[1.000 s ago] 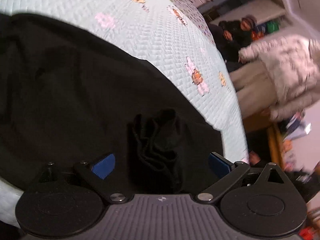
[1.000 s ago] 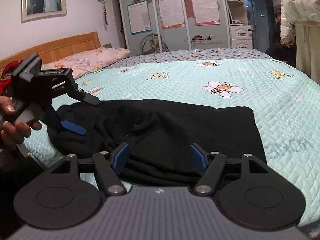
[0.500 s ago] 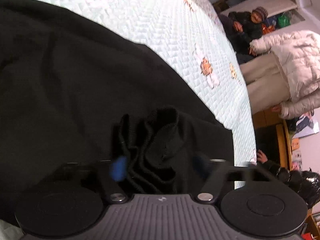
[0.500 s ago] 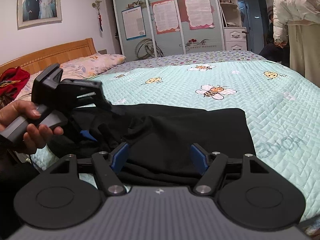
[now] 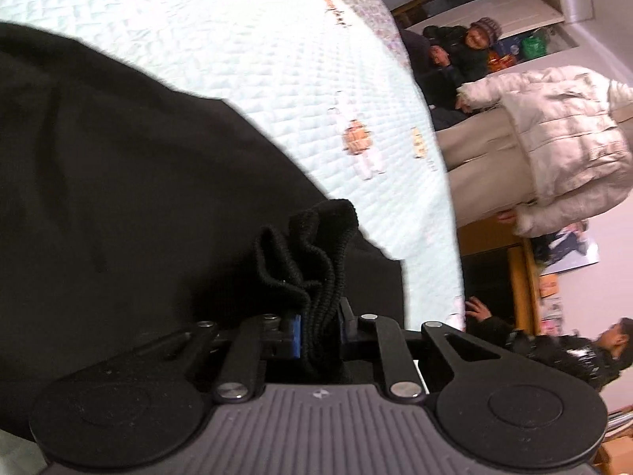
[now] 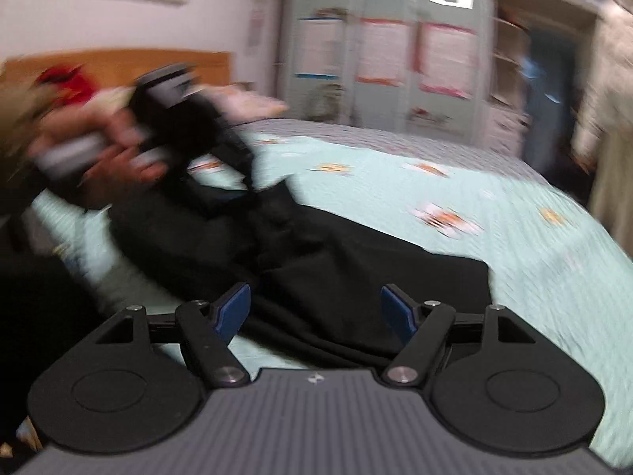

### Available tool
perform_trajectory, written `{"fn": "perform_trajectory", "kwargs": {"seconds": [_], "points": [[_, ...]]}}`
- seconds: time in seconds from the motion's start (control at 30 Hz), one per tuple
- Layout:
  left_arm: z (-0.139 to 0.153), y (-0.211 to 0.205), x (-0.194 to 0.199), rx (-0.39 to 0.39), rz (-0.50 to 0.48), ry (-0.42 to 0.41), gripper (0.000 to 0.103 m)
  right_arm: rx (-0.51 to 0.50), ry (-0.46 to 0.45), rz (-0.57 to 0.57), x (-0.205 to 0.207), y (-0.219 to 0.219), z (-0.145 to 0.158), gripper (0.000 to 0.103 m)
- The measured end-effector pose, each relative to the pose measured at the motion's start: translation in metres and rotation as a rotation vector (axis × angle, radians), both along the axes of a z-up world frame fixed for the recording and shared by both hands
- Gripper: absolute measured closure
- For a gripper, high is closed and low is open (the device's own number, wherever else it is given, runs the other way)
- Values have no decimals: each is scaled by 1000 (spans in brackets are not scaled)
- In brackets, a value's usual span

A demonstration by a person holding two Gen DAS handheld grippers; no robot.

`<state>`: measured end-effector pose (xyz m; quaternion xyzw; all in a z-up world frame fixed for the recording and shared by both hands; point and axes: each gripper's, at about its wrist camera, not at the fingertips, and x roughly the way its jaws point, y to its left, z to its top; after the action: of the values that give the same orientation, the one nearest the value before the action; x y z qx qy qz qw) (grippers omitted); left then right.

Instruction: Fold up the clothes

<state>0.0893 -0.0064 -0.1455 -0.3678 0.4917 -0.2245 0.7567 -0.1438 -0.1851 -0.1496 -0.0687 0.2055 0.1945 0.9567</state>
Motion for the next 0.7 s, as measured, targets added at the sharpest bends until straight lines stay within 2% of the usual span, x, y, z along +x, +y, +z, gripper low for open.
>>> {"fn": "perform_trajectory", "kwargs": {"seconds": [0.03,0.1,0.17,0.23,0.27,0.3,0.6,0.7], "points": [[4,-2,1,-14,0,-4,86,30,37,40,2,2,-1,30],[11,-6,2,-39,-2,-6,86,77,90,87,7,4,-5,38],[18,-12,3,-58,-8,-5,86,60,92,106,10,7,-7,42],[25,-18,3,-70,-17,-3,86,23,83,130,13,13,-5,67],[28,-21,4,-74,-22,-3,86,-13,73,145,15,18,-4,94],[32,-25,5,-71,-30,-6,86,-75,53,161,15,26,-3,103],[73,-39,-3,-71,-85,-56,86,-724,-232,323,22,86,-34,103],[89,-48,-2,-100,-106,-80,86,-815,-241,337,28,88,-47,102]]}}
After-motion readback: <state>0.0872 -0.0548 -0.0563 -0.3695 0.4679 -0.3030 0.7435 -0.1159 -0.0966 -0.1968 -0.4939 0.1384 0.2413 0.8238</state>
